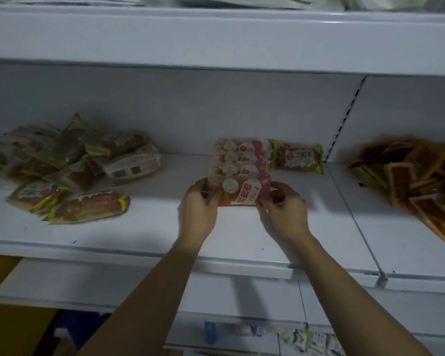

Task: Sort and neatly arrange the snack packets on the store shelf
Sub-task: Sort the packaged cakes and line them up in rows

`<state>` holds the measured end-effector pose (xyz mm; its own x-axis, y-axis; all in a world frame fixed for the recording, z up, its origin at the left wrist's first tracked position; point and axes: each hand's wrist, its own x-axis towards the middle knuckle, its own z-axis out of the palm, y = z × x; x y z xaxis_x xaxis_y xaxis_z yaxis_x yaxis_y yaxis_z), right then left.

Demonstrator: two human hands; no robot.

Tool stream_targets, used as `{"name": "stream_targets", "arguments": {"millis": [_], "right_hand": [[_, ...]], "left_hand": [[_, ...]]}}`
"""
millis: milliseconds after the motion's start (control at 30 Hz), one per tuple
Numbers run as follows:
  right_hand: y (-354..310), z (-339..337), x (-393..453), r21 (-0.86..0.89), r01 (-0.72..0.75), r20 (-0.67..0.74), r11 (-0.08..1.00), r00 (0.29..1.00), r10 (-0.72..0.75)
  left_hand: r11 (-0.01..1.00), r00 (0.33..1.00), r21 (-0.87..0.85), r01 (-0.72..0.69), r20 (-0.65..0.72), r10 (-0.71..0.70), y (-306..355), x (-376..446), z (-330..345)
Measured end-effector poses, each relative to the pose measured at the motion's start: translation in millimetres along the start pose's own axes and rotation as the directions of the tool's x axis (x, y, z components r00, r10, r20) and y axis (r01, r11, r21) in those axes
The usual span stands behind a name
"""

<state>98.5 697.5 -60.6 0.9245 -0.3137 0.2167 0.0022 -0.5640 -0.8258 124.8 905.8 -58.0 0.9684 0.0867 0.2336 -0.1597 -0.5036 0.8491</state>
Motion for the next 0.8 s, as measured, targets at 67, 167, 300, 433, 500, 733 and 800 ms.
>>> {"name": "stream_targets", "arguments": {"millis": [67, 167, 300, 433, 500, 733, 800], "right_hand": [[-2, 0, 0, -0.041, 0.012, 0.017, 0.999, 1.000, -0.011], [-2, -1, 1, -0.060, 0.013, 0.036, 0.998, 0.999, -0.011], [-1, -1, 1, -0.033, 0.005, 0.037, 0.999, 0.999, -0.004], [-5, -4, 3, -0.019, 0.026, -0.062, 0.999, 0.998, -0.028], [-15, -3, 9, -0.113, 0.107, -0.129, 0.988, 0.984, -0.122], [-108, 64, 45, -0.440, 0.395, 0.124, 0.806, 0.916, -0.381], [-135, 106, 49, -0.389, 0.485, 0.275, 0.783, 0.873, -0.403]], "left_hand": [[1.000, 1.000, 0.023, -0.008, 0.014, 0.008, -5, 1, 1], [0.999, 0.998, 0.038, -0.035, 0.044, 0.033, -7, 2, 1], [1.000, 0.998, 0.014, -0.014, 0.053, 0.013, -5, 0, -1], [1.000, 1.000, -0.006, 0.015, 0.019, -0.015, -8, 7, -13], [1.000, 0.999, 0.000, -0.005, -0.036, 0.005, -10, 16, -29], [0.871, 0.981, 0.470, -0.140, -0.050, 0.185, -34, 46, -134], [0.821, 0.982, 0.562, -0.104, -0.074, 0.175, -47, 51, -165]]}}
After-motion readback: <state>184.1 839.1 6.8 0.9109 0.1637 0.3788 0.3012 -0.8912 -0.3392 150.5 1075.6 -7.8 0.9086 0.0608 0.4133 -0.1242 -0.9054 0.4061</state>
